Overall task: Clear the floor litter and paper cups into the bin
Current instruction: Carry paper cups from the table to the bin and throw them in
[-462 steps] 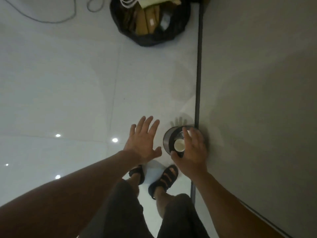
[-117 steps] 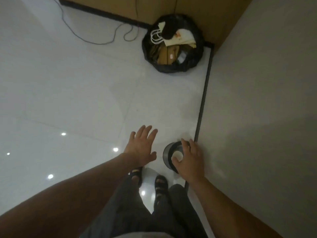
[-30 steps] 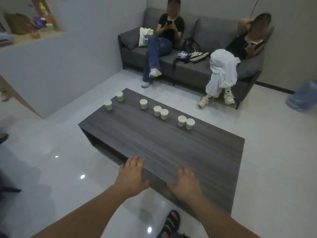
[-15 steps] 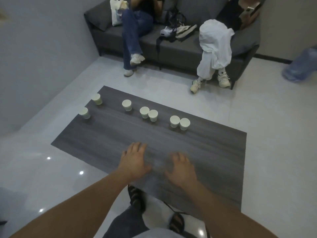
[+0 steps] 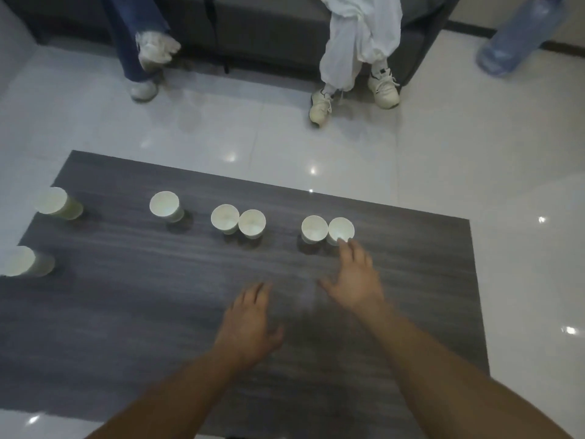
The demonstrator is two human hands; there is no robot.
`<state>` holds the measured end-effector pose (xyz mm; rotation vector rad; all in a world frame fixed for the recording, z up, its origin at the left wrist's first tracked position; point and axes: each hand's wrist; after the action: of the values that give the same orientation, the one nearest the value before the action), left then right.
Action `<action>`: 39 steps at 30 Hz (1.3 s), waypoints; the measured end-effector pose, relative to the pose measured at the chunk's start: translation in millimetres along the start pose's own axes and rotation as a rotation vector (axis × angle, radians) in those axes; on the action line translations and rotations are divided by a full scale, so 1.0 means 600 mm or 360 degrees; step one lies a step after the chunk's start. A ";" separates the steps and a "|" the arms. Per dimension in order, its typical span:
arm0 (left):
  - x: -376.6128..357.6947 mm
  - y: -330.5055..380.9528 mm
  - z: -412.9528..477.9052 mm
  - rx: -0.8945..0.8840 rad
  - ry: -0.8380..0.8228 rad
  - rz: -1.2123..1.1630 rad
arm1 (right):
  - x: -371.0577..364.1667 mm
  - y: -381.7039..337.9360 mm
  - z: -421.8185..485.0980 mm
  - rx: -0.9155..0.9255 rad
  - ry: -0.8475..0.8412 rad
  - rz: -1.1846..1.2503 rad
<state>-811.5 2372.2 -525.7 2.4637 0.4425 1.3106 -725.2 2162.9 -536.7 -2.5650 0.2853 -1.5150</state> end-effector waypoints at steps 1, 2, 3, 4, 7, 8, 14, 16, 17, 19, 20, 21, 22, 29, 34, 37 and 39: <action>-0.013 -0.007 0.027 -0.0029 -0.0006 -0.0028 | -0.004 0.006 0.038 -0.0027 0.0056 0.0001; -0.027 -0.012 0.054 -0.0063 -0.0001 -0.0064 | -0.009 0.013 0.077 -0.0042 0.0095 -0.0012; -0.041 -0.016 0.078 -0.0092 0.0015 -0.0099 | -0.015 0.020 0.114 -0.0041 0.0111 -0.0043; -0.056 -0.019 0.101 -0.0118 0.0028 -0.0147 | -0.024 0.029 0.146 -0.0044 0.0101 -0.0074; -0.095 -0.023 0.153 -0.0138 0.0067 -0.0292 | -0.048 0.051 0.216 -0.0037 -0.0015 -0.0146; -0.106 -0.024 0.165 -0.0144 0.0074 -0.0330 | -0.057 0.056 0.226 -0.0025 -0.0030 -0.0140; -0.137 -0.020 0.186 -0.0114 0.0047 -0.0501 | -0.122 0.050 0.133 -0.0084 0.0252 0.0151; -0.143 -0.015 0.181 -0.0141 0.0009 -0.0585 | -0.142 0.035 0.076 -0.0102 0.0223 0.0336; -0.145 -0.014 0.179 -0.0143 -0.0015 -0.0637 | -0.149 0.027 0.055 -0.0087 0.0180 0.0394; -0.146 -0.017 0.177 -0.0151 -0.0055 -0.0725 | -0.158 0.012 0.029 -0.0021 0.0050 0.0483; -0.145 -0.021 0.177 -0.0170 -0.0040 -0.0752 | -0.161 0.008 0.024 0.0031 -0.0013 0.0531; -0.143 -0.027 0.178 -0.0198 -0.0001 -0.0765 | -0.159 0.006 0.024 0.0086 -0.0061 0.0571; -0.140 -0.035 0.178 -0.0216 0.0049 -0.0768 | -0.154 0.004 0.028 0.0135 -0.0073 0.0603; -0.142 -0.097 0.148 0.0065 0.0082 -0.0675 | -0.101 -0.012 0.184 0.0229 0.0284 0.0207; -0.148 -0.106 0.126 0.0134 0.0209 -0.0638 | -0.118 -0.037 0.223 0.0303 0.0010 -0.0043; -0.132 -0.102 0.121 0.0208 0.0294 -0.0600 | -0.134 -0.045 0.180 0.0272 -0.0044 -0.0019; -0.107 -0.094 0.118 0.0224 0.0330 -0.0555 | -0.134 -0.045 0.140 0.0268 -0.0105 0.0012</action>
<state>-793.6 2387.8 -634.3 2.2279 0.9967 1.4256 -687.0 2210.8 -639.0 -2.4729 0.1519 -1.3845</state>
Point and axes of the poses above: each hand's wrist, its own z-axis towards the middle knuckle, its own x-axis out of the back of the hand, y = z × x, and after that the axes turned 3 degrees about -y, right-handed
